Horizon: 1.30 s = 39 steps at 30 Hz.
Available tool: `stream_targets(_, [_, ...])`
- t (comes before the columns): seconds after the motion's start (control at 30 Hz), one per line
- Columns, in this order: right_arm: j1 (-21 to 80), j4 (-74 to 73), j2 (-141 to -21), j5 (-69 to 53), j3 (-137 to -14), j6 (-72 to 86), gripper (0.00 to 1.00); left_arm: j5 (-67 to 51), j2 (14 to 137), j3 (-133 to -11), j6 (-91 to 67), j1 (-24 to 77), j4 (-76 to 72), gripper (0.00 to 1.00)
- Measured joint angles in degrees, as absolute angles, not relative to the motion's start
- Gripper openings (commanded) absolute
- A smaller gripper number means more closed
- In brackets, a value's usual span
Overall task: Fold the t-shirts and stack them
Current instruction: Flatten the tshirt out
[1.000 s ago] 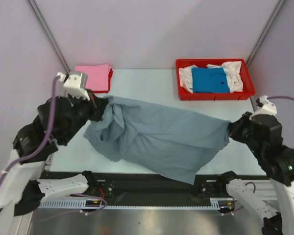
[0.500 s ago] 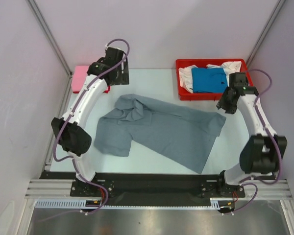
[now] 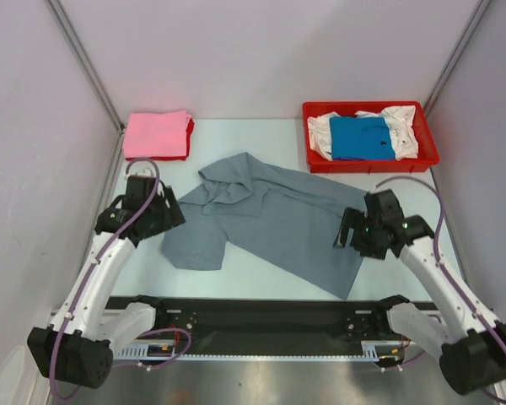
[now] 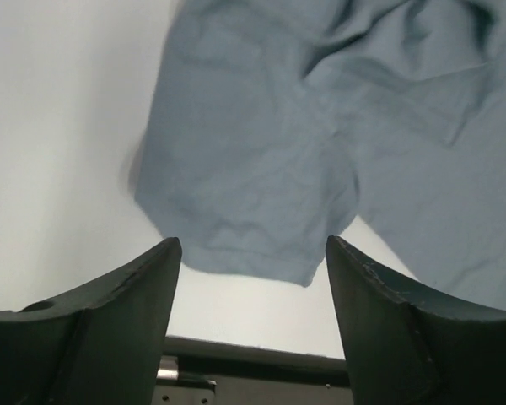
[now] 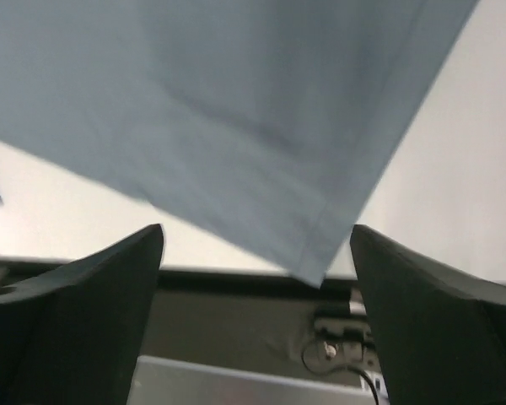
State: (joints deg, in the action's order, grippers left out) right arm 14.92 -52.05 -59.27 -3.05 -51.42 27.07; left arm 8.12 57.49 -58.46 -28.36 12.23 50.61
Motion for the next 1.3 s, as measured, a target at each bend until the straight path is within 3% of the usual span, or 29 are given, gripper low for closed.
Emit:
stream_targets(0.07, [16.9, -53.2, -54.2, -4.1, -45.7, 30.0, 0.55, 6.7, 55.8, -53.4, -31.2, 9.7, 51.2, 0.72])
stream_targets(0.1, [17.8, -53.4, -51.5, -4.6, -42.8, 32.1, 0.30, 5.9, 55.0, -51.3, -32.9, 8.6, 51.3, 0.71])
stream_targets(0.13, [18.3, -53.6, -49.2, -5.2, -40.6, 33.9, 0.26, 5.6, 54.3, -49.8, -34.6, 7.4, 51.7, 0.70])
stream_targets(0.27, [19.0, -53.2, -46.3, -7.7, -34.5, 40.9, 0.29, 4.8, 52.7, -46.3, -40.8, 1.9, 53.0, 0.60])
stream_targets(0.5, [20.0, -51.3, -50.9, -9.4, -33.4, 43.0, 0.44, 4.3, 55.4, -39.3, -44.7, -3.2, 50.5, 0.66])
stream_targets(0.77, [20.0, -50.4, -51.0, -10.1, -33.4, 42.4, 0.45, 2.5, 64.6, -34.9, -45.0, -5.6, 41.3, 0.59])
stream_targets(0.9, [20.0, -50.3, -50.3, -10.4, -33.4, 42.4, 0.45, 1.6, 67.9, -33.8, -45.0, -5.7, 37.6, 0.42])
stream_targets(0.93, [20.0, -50.3, -50.1, -10.4, -33.4, 42.4, 0.44, 1.3, 68.5, -33.8, -45.2, -5.7, 36.9, 0.19])
stream_targets(0.97, [20.0, -50.3, -50.0, -10.4, -33.4, 42.3, 0.44, 1.3, 68.9, -33.8, -45.2, -5.7, 36.4, 0.07])
stream_targets(1.0, [20.0, -50.3, -49.9, -10.4, -33.4, 42.3, 0.44, 1.2, 69.3, -33.8, -45.1, -5.7, 36.1, 0.02])
stream_targets(1.17, [20.0, -50.3, -50.1, -10.3, -33.4, 42.0, 0.44, 2.1, 69.4, -36.3, -44.6, -3.7, 36.7, 0.02])
stream_targets(1.3, [20.0, -50.2, -51.9, -10.0, -33.7, 41.8, 0.45, 2.7, 72.8, -44.1, -45.3, 4.0, 36.0, 0.05])
